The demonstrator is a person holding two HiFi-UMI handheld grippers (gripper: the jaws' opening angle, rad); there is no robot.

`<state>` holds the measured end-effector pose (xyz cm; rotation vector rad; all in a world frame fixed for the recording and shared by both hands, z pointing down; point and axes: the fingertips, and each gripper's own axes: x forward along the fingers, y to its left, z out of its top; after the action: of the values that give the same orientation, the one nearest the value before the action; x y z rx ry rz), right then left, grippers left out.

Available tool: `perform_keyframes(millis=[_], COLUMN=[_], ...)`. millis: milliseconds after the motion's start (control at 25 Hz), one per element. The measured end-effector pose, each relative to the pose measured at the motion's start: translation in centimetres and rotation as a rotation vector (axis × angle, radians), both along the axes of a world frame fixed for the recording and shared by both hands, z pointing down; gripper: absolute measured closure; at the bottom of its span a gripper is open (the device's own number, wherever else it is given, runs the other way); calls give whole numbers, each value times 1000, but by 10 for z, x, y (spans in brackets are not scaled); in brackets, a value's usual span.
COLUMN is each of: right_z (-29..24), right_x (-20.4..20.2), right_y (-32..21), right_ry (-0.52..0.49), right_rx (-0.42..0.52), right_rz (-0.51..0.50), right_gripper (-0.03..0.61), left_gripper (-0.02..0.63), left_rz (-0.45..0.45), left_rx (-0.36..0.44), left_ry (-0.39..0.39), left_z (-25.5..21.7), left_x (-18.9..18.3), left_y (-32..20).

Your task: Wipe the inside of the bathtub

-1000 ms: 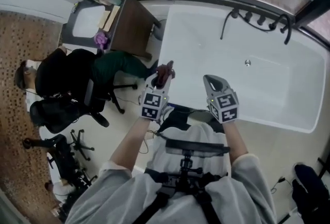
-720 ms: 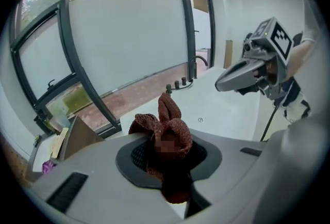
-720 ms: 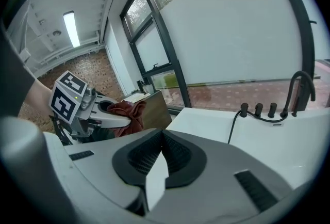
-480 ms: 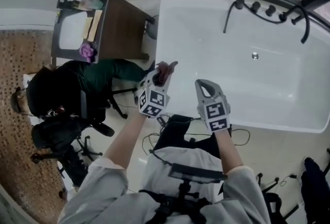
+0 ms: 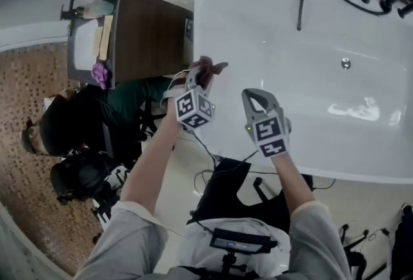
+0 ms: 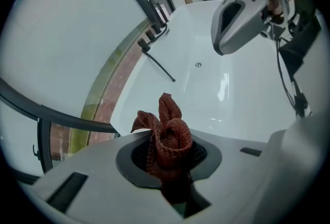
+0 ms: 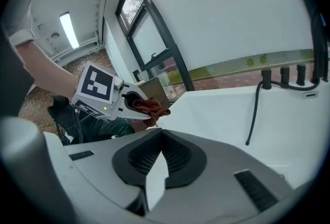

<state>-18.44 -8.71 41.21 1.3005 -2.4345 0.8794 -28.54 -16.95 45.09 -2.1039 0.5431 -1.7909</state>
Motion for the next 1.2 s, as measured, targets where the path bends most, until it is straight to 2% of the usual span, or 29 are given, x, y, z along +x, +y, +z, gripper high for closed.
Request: perform_keyframes(millis=[240,600,760,920,1200], right_z=[30,45,53,60,86], right_x=[-19,-33,-28,-20,-13], right_y=[-33,-57,-61,-65,-67], right_ry=[-20,-76,-91,-93,-89], right_rx=[28,35,27,17,-8], right_rz=[-6,17,28,37,37], right_gripper=[569,569,569,570,569], left_gripper=[528,528,529,529,531], left_rz=[115,321,359,355,298], left_rx=[0,-50,-70,-99,-161], left_ry=[-150,-395,-511,-551,-557], left_z=[50,106,125,138,167], left_x=[-6,-13,-25,-30,-25], left_y=[-49,-93,-108,-120,-134])
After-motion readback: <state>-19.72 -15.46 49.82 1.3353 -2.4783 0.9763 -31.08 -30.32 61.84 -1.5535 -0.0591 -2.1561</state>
